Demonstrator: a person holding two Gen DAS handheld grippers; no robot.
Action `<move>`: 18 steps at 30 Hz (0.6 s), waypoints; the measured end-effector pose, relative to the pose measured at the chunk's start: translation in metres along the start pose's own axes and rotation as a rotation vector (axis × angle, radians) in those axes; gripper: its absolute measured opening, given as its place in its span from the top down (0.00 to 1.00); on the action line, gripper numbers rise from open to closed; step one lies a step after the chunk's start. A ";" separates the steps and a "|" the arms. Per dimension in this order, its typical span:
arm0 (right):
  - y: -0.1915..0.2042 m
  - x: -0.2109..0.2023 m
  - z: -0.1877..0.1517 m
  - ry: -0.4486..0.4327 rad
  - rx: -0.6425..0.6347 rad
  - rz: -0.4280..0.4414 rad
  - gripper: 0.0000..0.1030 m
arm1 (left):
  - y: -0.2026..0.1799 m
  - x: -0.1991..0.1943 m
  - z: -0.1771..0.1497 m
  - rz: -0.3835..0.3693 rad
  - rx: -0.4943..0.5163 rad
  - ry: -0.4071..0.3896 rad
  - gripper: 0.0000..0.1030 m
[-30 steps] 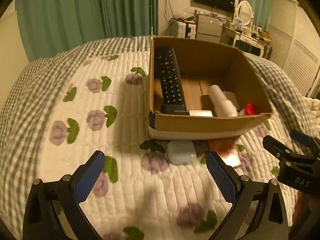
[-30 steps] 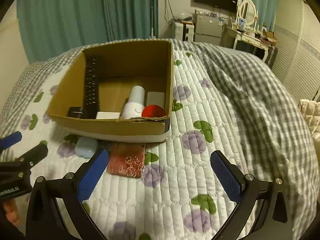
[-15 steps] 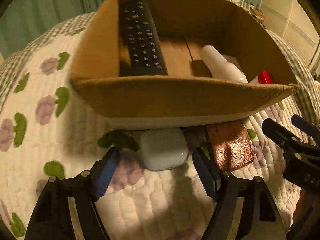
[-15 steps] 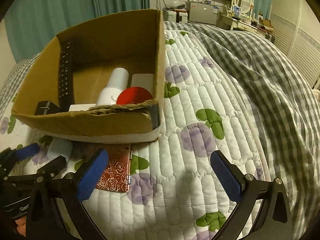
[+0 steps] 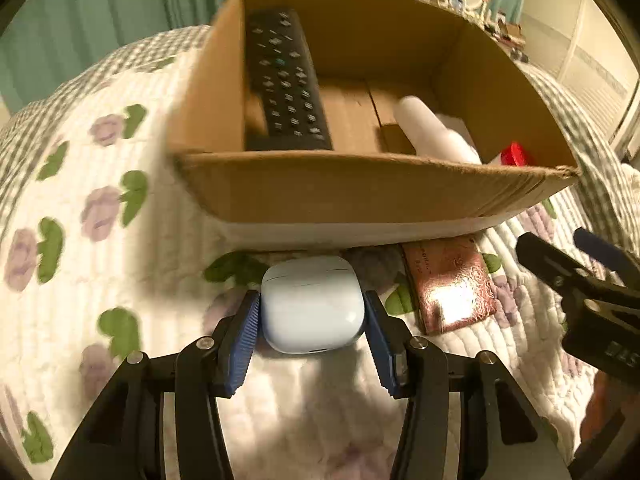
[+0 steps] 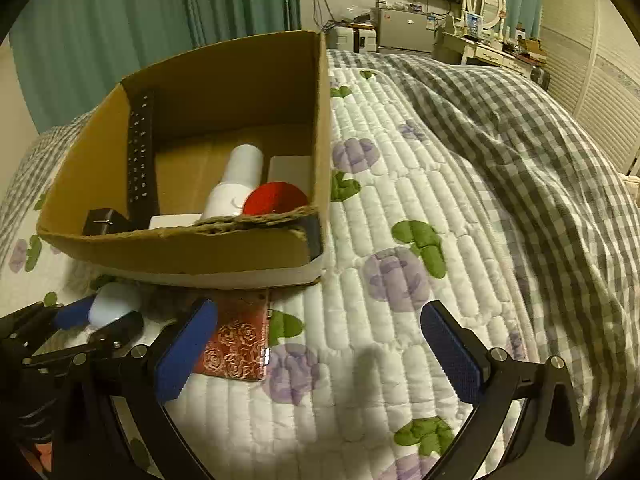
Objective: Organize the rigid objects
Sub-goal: 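Grasp the blue earbud case with the left gripper while the right grasps the rose card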
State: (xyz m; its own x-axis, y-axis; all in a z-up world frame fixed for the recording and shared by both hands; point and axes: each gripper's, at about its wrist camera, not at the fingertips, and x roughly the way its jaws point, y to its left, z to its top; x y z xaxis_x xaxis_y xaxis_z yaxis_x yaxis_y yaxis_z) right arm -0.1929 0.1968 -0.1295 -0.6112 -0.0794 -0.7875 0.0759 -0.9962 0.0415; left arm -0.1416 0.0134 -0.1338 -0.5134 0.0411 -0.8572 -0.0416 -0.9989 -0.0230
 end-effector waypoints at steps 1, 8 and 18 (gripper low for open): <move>0.001 0.000 0.000 0.002 -0.002 0.008 0.01 | 0.003 -0.005 -0.003 0.012 -0.001 -0.008 0.50; 0.027 0.013 -0.007 0.055 -0.058 0.021 0.01 | 0.012 -0.021 -0.004 0.060 -0.023 -0.041 0.50; 0.064 0.048 -0.008 0.157 -0.146 0.053 0.06 | 0.027 -0.012 0.005 0.047 -0.031 -0.049 0.50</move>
State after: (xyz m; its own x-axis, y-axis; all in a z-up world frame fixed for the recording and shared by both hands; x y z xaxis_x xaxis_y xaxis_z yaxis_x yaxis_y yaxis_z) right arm -0.2109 0.1291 -0.1692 -0.4736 -0.1142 -0.8733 0.2251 -0.9743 0.0053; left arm -0.1407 -0.0140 -0.1214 -0.5558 -0.0058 -0.8313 0.0095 -1.0000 0.0006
